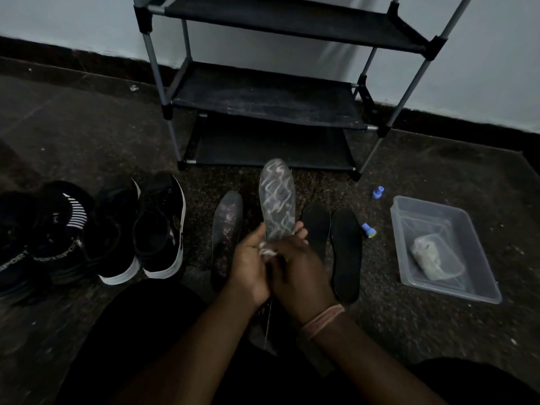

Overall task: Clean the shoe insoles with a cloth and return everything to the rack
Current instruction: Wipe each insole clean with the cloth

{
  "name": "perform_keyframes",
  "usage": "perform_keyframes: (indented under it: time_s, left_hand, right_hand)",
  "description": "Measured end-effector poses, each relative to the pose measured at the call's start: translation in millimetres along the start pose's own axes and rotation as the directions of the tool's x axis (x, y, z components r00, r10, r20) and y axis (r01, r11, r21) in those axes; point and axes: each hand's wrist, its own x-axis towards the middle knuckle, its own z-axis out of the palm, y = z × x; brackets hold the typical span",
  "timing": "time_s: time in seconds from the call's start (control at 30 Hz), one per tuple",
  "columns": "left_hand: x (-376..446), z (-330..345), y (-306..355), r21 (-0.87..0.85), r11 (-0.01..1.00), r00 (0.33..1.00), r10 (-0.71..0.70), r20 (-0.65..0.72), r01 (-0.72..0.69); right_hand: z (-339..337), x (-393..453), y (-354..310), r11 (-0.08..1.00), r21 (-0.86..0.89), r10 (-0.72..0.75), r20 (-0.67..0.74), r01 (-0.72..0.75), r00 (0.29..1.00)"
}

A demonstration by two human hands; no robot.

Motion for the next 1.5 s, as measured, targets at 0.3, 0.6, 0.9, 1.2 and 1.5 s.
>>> perform_keyframes:
  time_s: [0.3,0.6,0.9,1.2,1.5]
  left_hand:
    - [2.7,3.5,-4.6,0.065,0.998,1.000,-0.010,0.001,0.010]
    - [5.9,3.2,-7.7,0.048,0.998,0.999,-0.046,-0.002,0.046]
    - [7.9,7.4,-11.7,0.044,0.998,0.999,-0.045,-0.021,0.046]
    - [8.4,7.2,-12.6,0.026,0.997,0.997,-0.071,0.012,0.071]
    - [7.7,7.2,-15.2,0.019,0.996,0.996,-0.092,-0.006,0.092]
  right_hand:
    - [-4.5,5.1,6.7,0.967,-0.255,0.025,0.032,-0.016,0.999]
    - [-16.6,19.6,17.9,0.971,-0.236,0.046,0.019,-0.040,0.999]
    - [-20.6,29.3,35.2,0.922,-0.374,0.088,-0.050,-0.100,0.995]
    - [-16.4,31.9,43.6,0.911,-0.396,0.080,-0.109,-0.117,0.991]
    - [-21.5,31.9,43.5,0.904,-0.395,0.092,-0.187,-0.160,0.978]
